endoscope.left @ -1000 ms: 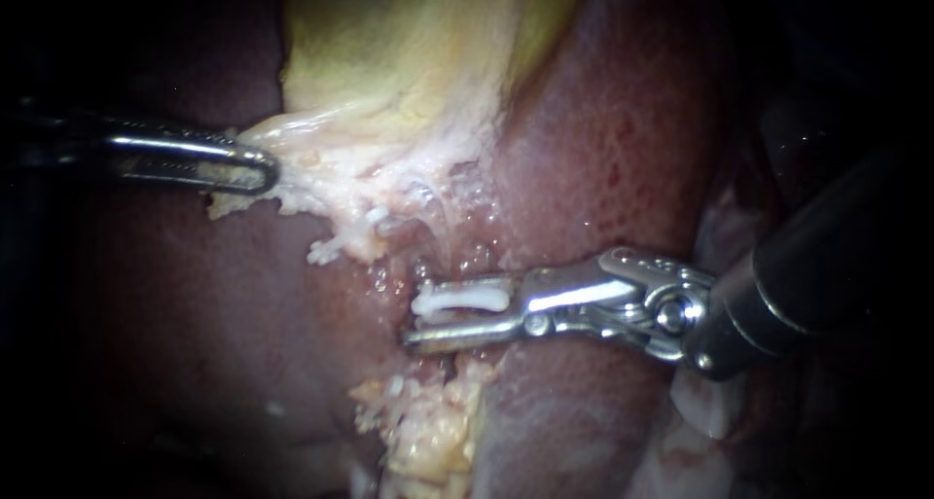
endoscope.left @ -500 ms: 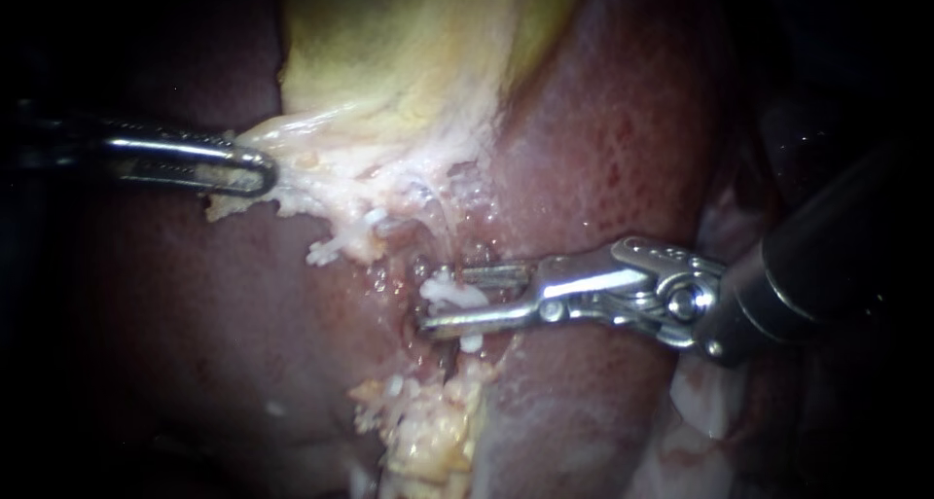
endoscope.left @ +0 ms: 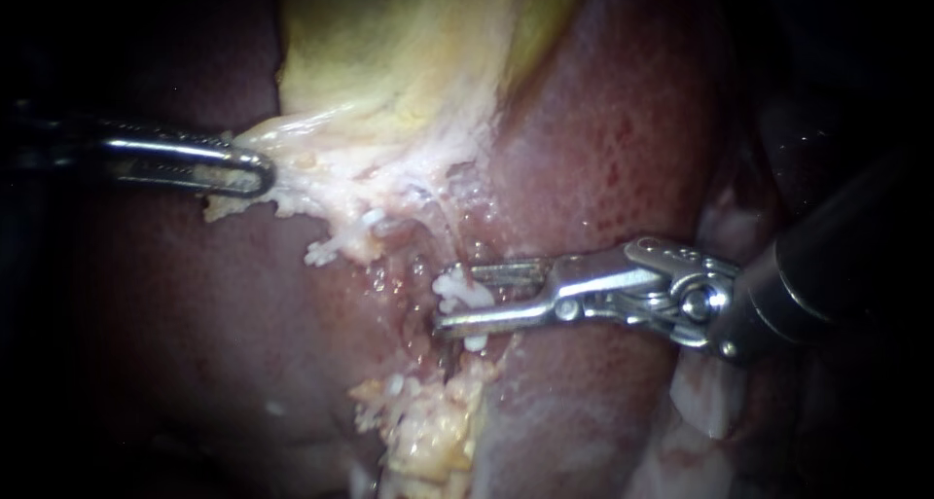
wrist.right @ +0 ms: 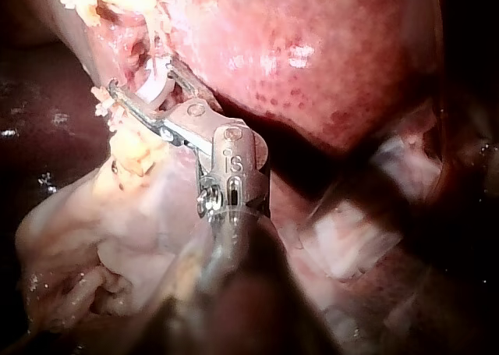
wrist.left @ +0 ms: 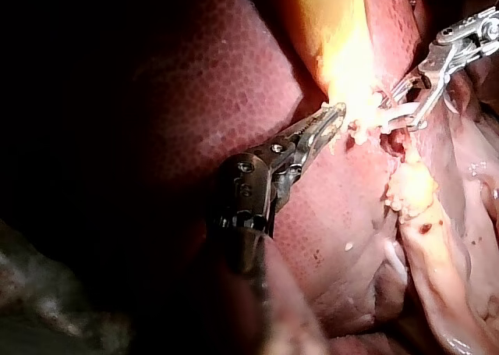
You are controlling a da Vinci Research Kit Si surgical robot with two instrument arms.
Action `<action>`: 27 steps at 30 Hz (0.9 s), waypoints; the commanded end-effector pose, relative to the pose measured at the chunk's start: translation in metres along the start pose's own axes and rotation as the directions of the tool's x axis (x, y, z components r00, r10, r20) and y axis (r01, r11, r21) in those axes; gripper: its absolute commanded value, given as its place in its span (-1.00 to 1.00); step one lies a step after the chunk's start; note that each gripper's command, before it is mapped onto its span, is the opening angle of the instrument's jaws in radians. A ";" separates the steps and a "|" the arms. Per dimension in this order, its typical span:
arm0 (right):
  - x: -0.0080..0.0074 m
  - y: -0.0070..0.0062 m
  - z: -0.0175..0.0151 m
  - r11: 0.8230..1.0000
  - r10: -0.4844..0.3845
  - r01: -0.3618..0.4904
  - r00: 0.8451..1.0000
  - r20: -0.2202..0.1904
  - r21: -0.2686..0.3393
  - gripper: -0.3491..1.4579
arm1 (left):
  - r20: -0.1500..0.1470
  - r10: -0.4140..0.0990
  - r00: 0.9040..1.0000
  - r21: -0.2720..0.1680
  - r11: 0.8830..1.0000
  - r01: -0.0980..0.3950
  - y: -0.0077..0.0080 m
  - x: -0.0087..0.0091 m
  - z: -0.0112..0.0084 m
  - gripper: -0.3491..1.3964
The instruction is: Going back second clip right tube
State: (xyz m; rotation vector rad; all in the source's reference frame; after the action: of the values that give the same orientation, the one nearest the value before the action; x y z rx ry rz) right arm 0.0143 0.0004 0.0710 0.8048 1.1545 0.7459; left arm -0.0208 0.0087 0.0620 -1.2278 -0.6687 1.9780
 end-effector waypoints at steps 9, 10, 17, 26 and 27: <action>-0.0022 0.0005 0.0028 1.000 -0.016 0.015 1.000 0.016 0.027 -0.06 | -0.001 0.000 1.000 0.002 1.000 0.000 0.0001 0.0000 0.0001 -1.00; -0.0024 0.0005 0.0029 0.999 -0.017 0.017 1.000 0.016 0.028 -0.06 | -0.001 0.000 1.000 0.002 1.000 0.000 0.0001 0.0000 0.0001 -1.00; -0.0024 0.0007 0.0029 1.000 -0.017 0.017 1.000 0.016 0.027 -0.06 | -0.001 0.000 1.000 0.003 1.000 0.000 0.0003 0.0000 0.0001 -1.00; -0.0026 -0.0011 0.0033 0.991 -0.059 0.055 0.998 0.024 0.122 -0.06 | -0.001 0.000 1.000 0.003 1.000 0.000 0.0004 0.0001 0.0001 -1.00; -0.0026 -0.0012 0.0034 0.990 -0.061 0.057 0.998 0.027 0.127 -0.06 | -0.001 0.000 1.000 0.003 1.000 0.000 0.0004 0.0001 0.0001 -1.00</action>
State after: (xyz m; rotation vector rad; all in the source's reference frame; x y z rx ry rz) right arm 0.0172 -0.0030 0.0718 0.8833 1.2037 0.6101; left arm -0.0210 0.0085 0.0618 -1.2270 -0.6655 1.9771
